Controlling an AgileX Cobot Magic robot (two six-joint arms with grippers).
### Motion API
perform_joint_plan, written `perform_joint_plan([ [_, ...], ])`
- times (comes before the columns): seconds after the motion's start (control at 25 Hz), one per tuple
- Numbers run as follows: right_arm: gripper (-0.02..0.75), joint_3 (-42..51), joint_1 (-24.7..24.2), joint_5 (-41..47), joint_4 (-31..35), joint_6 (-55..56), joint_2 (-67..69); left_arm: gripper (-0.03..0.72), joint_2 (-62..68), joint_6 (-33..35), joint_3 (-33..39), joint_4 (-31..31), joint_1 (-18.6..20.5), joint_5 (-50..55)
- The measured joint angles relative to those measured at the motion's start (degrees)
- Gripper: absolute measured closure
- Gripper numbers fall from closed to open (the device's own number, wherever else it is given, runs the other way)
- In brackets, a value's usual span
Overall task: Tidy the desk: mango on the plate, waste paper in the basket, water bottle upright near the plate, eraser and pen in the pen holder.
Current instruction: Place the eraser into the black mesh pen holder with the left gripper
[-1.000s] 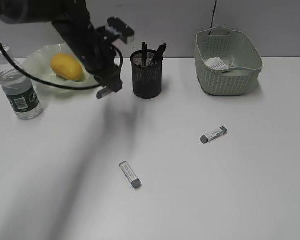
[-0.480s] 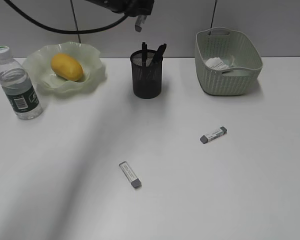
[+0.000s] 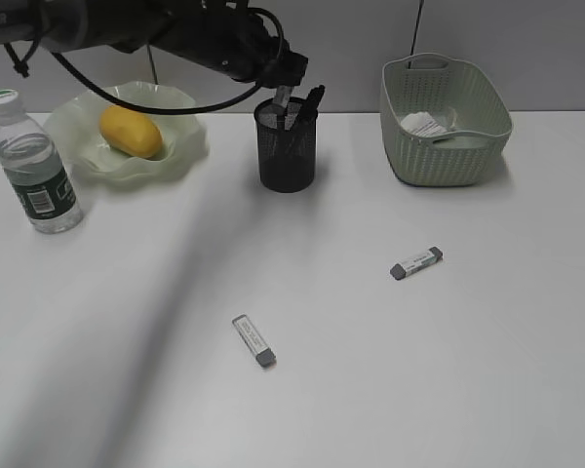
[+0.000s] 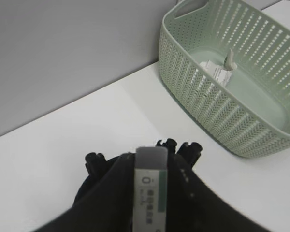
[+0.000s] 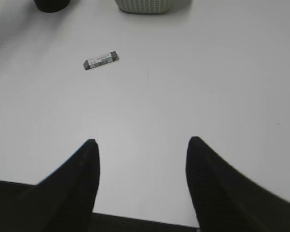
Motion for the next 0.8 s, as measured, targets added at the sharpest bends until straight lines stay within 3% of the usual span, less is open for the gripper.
perform_joint_plan([
  [0.16, 0.281, 0.00, 0.00, 0.00, 0.00, 0.00, 0.00, 0.293, 0.07, 0.00, 0.00, 0.00, 0.00, 0.05],
  [0.24, 0.281, 0.00, 0.00, 0.00, 0.00, 0.00, 0.00, 0.243, 0.07, 0.00, 0.00, 0.00, 0.00, 0.05],
  [0.52, 0.281, 0.00, 0.00, -0.01, 0.00, 0.00, 0.00, 0.213, -3.50, 0.00, 0.00, 1.29, 0.00, 3.15],
  [0.68, 0.281, 0.00, 0.00, -0.06, 0.00, 0.00, 0.00, 0.211, -8.00, -1.45, 0.00, 5.72, 0.00, 10.28],
  [0.8, 0.281, 0.00, 0.00, -0.15, 0.00, 0.00, 0.00, 0.211, -10.33, -6.59, -0.01, 11.90, 0.00, 19.28],
])
